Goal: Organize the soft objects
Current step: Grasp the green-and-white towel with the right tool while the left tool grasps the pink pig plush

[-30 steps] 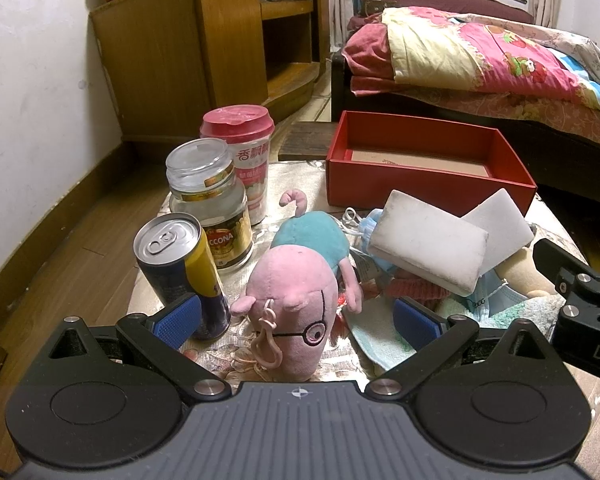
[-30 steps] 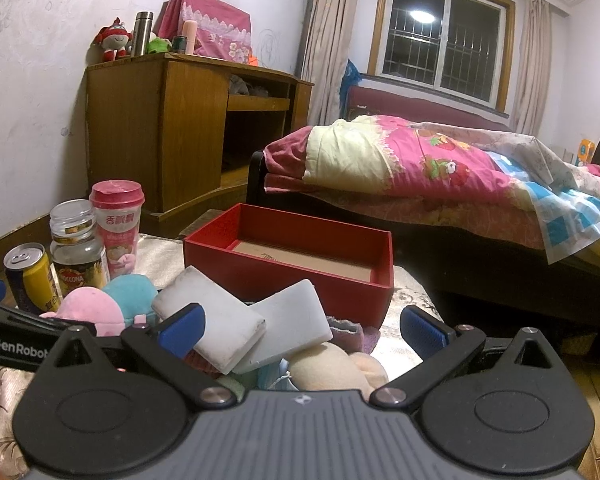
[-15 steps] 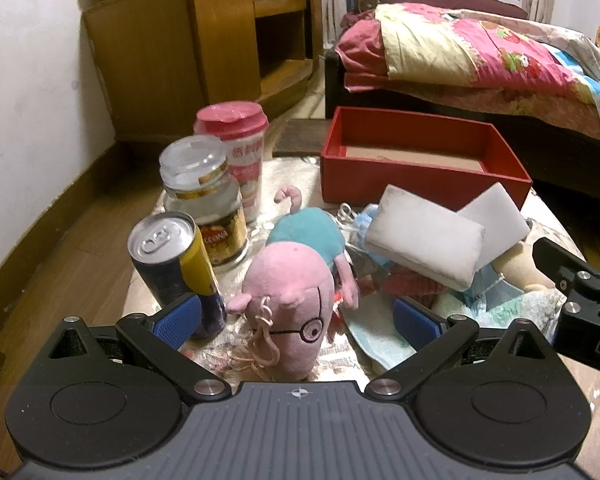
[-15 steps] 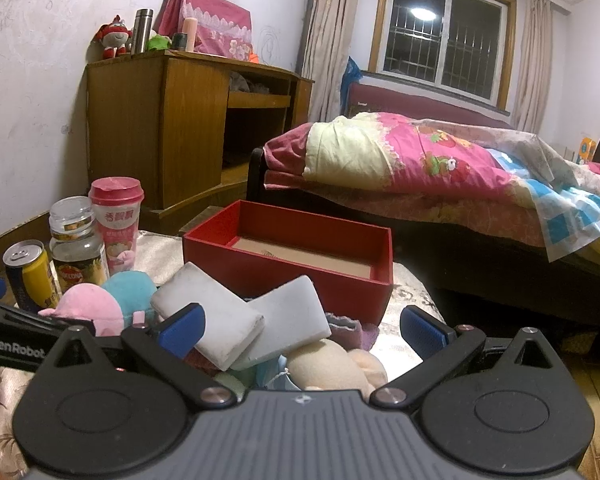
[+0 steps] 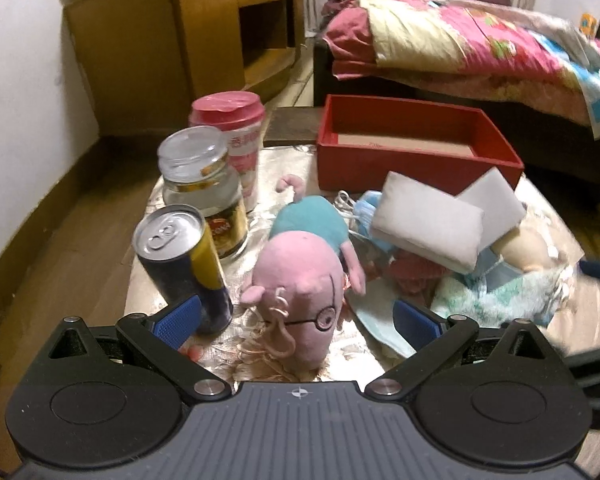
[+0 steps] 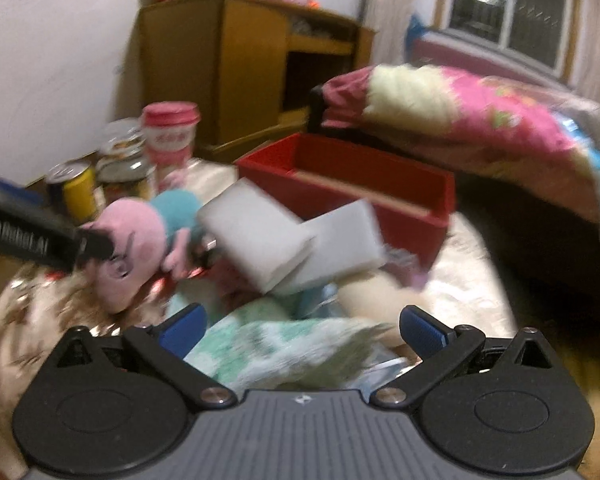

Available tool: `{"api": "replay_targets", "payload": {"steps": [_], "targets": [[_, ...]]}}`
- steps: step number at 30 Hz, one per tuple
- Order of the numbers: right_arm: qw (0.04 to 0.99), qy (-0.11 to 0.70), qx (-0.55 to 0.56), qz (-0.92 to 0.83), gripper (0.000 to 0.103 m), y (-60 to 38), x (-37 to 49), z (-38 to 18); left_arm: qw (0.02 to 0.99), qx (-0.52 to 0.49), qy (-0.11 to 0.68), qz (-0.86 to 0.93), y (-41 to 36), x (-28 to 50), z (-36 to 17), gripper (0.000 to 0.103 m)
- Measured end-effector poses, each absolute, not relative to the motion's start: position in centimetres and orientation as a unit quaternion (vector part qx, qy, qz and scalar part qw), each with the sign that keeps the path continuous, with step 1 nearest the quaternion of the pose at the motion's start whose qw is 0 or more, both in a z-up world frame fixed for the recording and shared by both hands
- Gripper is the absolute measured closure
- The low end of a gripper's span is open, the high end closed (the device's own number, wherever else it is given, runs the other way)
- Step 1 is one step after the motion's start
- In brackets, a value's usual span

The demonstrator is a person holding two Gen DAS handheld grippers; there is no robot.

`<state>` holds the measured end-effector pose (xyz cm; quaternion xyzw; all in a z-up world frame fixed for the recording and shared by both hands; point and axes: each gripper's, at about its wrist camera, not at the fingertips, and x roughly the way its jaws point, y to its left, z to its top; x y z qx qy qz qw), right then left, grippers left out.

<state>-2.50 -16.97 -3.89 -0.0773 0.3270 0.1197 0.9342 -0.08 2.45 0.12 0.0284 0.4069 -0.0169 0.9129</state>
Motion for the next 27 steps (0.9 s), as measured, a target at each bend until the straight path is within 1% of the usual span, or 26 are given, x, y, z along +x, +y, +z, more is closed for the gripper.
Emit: {"api": "replay_targets", "payload": {"steps": [1, 2, 3, 8, 10, 11, 12, 13, 14, 16, 17, 20, 27], "targets": [[0.929, 0.337, -0.077, 0.131, 0.027, -16.7, -2.3, -4.2, 0.913, 0.02, 0.408, -0.017, 2.9, 0.0, 0.3, 0.006], [0.923, 0.348, -0.076, 0.145, 0.033, -16.3, -2.1, -4.5, 0.913, 0.014, 0.407, -0.014, 3.3, 0.0, 0.5, 0.006], [0.919, 0.353, -0.076, 0.158, 0.035, -15.9, -2.0, -4.8, 0.914, 0.009, 0.404, -0.013, 3.5, 0.0, 0.7, 0.006], [0.903, 0.368, -0.106, 0.194, 0.035, -14.2, -1.8, -6.4, 0.91, -0.003, 0.414, -0.016, 4.1, 0.4, 0.6, 0.006], [0.896, 0.38, -0.114, 0.199, 0.037, -13.8, -1.4, -7.2, 0.906, -0.007, 0.423, -0.019, 4.1, 0.5, 0.3, 0.006], [0.892, 0.389, -0.116, 0.199, 0.046, -13.8, -1.2, -7.6, 0.905, -0.008, 0.424, -0.022, 4.1, 0.5, 0.3, 0.006], [0.888, 0.4, -0.115, 0.197, 0.06, -13.8, -0.9, -7.9, 0.906, -0.006, 0.423, -0.024, 4.1, 0.5, 0.3, 0.006], [0.882, 0.413, -0.114, 0.198, 0.069, -13.8, -0.6, -8.4, 0.906, -0.005, 0.422, -0.024, 4.1, 0.5, 0.4, 0.006], [0.874, 0.431, -0.109, 0.197, 0.08, -14.0, -0.1, -9.0, 0.907, -0.005, 0.421, -0.024, 4.1, 0.5, 0.4, 0.006], [0.864, 0.458, -0.089, 0.188, 0.09, -14.7, 0.3, -10.0, 0.906, -0.011, 0.422, -0.028, 4.3, 0.5, 0.4, 0.006], [0.86, 0.469, -0.075, 0.189, 0.103, -15.1, 0.5, -10.1, 0.905, -0.014, 0.423, -0.031, 4.4, 0.6, 0.4, 0.006], [0.848, 0.488, -0.023, 0.207, 0.103, -16.2, 0.8, -9.9, 0.904, -0.018, 0.426, -0.032, 4.5, 0.7, 0.3, 0.006], [0.829, 0.492, 0.081, 0.252, 0.103, -18.3, 0.5, -7.8, 0.897, -0.042, 0.44, -0.03, 6.0, 1.4, 0.0, 0.006]]}}
